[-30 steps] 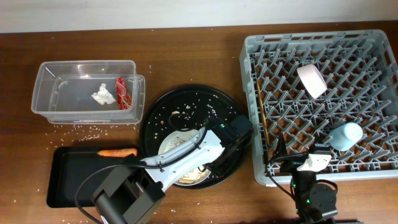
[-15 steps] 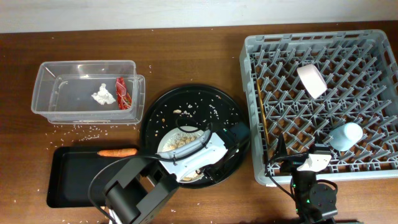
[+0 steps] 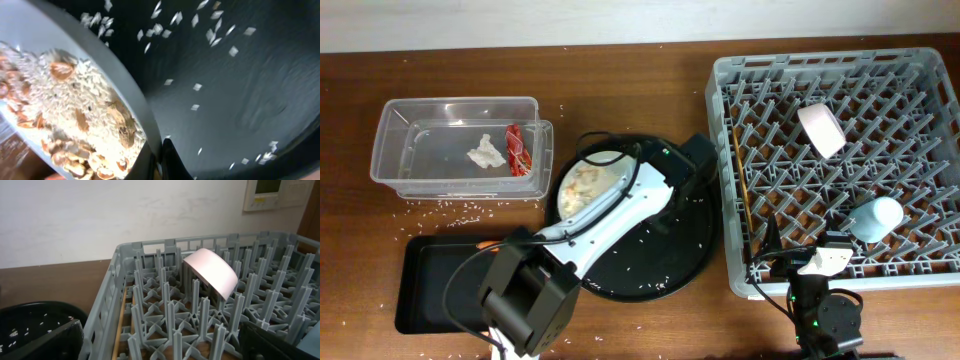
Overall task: Sort waste into correct bins and load items into the dishwasher rack
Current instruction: 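Grasp the white rice bowl with the left gripper and tip rice onto the black tray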
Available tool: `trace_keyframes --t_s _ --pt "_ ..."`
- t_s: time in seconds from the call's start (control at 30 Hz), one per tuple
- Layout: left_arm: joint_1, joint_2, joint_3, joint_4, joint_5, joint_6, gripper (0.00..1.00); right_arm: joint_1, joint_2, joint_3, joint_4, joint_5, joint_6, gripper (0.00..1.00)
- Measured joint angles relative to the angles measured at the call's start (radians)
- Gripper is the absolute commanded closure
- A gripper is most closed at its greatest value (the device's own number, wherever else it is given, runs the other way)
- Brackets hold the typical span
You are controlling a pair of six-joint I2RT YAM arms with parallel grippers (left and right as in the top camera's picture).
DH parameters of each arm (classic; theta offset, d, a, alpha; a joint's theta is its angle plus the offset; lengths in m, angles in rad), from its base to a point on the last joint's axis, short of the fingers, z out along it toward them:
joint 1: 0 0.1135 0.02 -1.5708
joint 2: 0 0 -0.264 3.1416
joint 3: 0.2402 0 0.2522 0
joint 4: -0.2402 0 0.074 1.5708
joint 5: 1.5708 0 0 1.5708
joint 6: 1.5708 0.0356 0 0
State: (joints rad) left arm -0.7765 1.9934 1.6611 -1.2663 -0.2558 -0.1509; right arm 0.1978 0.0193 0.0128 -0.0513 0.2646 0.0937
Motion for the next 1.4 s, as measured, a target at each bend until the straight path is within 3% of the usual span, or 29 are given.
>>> trace_keyframes --t_s 0.17,0.2,0.33,0.5,0.63,0.77,0.87,1.03,1.23,1.4 --pt "0.000 0.003 0.115 -0.198 -0.041 -0.088 1.00 0.000 -0.001 0.000 0.000 0.000 0.000 0.02" --pt "0.000 0.003 0.116 -0.251 -0.041 -0.153 1.00 0.000 -0.001 0.000 0.000 0.000 0.000 0.02" --pt "0.000 -0.015 0.116 -0.309 -0.031 -0.262 1.00 0.000 -0.001 0.000 0.000 0.000 0.000 0.02" --pt "0.000 -0.173 0.106 -0.337 -0.006 -0.320 1.00 0.000 -0.001 0.000 0.000 0.000 0.000 0.02" --pt "0.014 -0.290 -0.066 -0.272 0.021 -0.351 1.00 0.000 -0.001 0.000 0.000 0.000 0.000 0.02" --pt "0.124 -0.398 -0.292 -0.154 0.067 -0.362 1.00 0.000 0.000 0.000 0.000 0.000 0.000 0.02" --pt "0.256 -0.512 -0.439 -0.048 0.159 -0.294 1.00 0.000 -0.001 0.000 0.000 0.000 0.000 0.02" --pt "0.520 -0.704 -0.495 0.003 0.393 -0.098 1.00 0.000 -0.001 0.000 0.000 0.000 -0.001 0.02" --pt "0.998 -0.920 -0.500 -0.061 0.828 0.258 1.00 0.000 -0.001 0.000 0.000 0.000 0.000 0.02" --pt "1.254 -0.983 -0.501 -0.167 1.067 0.460 1.00 0.000 -0.001 0.000 0.000 0.000 0.000 0.02"
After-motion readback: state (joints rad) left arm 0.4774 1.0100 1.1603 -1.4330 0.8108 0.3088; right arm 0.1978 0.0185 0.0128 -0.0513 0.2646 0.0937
